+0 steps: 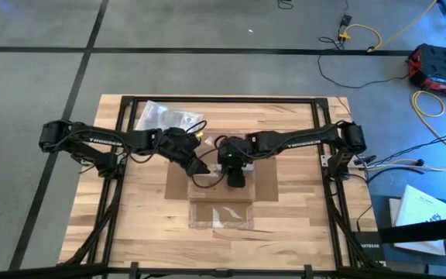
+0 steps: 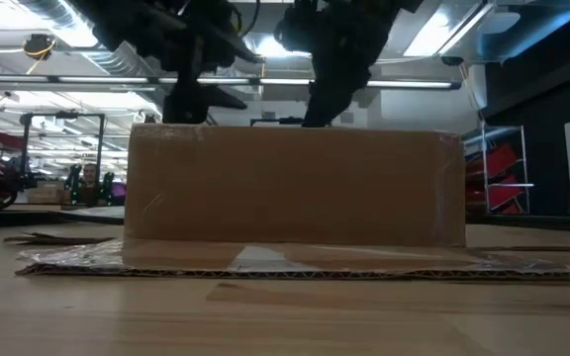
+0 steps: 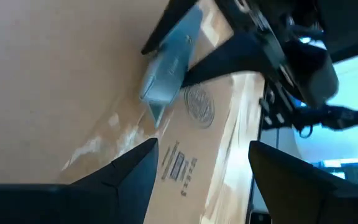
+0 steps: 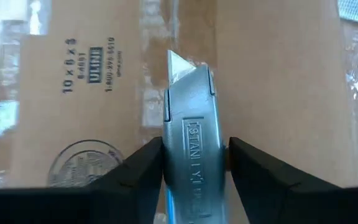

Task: Unpack boxes
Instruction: Break down the box until it is fully flat

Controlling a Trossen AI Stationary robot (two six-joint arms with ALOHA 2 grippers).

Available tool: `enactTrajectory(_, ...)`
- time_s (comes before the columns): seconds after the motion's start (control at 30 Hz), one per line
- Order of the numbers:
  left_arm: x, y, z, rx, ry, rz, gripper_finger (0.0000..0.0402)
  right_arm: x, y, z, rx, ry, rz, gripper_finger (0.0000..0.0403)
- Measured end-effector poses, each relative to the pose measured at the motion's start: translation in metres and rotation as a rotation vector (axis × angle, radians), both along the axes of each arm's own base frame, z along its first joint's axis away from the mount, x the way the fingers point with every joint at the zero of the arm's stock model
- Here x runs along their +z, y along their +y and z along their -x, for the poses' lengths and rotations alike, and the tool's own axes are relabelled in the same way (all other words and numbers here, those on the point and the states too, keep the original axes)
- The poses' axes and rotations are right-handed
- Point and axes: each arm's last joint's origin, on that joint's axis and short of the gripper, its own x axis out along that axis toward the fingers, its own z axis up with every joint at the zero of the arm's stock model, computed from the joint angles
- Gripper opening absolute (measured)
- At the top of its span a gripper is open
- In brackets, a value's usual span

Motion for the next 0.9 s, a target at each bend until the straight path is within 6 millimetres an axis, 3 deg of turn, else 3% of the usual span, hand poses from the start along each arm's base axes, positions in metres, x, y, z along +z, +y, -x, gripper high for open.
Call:
enactTrajectory(0.2,0.008,-0.005,-0.005,0.071,-0.097,-0.102,0.0239,0.006,0.000,-0.003,-0.005,-0.036,0.002,0.0249)
enactTrajectory(0.33,0.001,-0.007,-0.011,0.084,-0.084,-0.133,0.0239,0.018,-0.001,-0.003,-0.016,-0.025,0.006,0.0276)
enactTrajectory(0.57,-0.014,-0.019,-0.031,-0.048,-0.181,-0.335,0.0239,0.045,-0.001,0.012,0.019,0.053,0.029,0.0284)
enactTrajectory(0.73,-0.021,-0.018,-0.040,-0.088,-0.212,-0.453,0.0239,0.048,-0.002,0.028,0.012,0.154,0.060,0.0284)
enactTrajectory(0.9,-0.014,-0.014,-0.044,-0.165,-0.145,-0.766,0.0239,0.050,-0.001,0.033,0.024,0.181,0.035,0.0285)
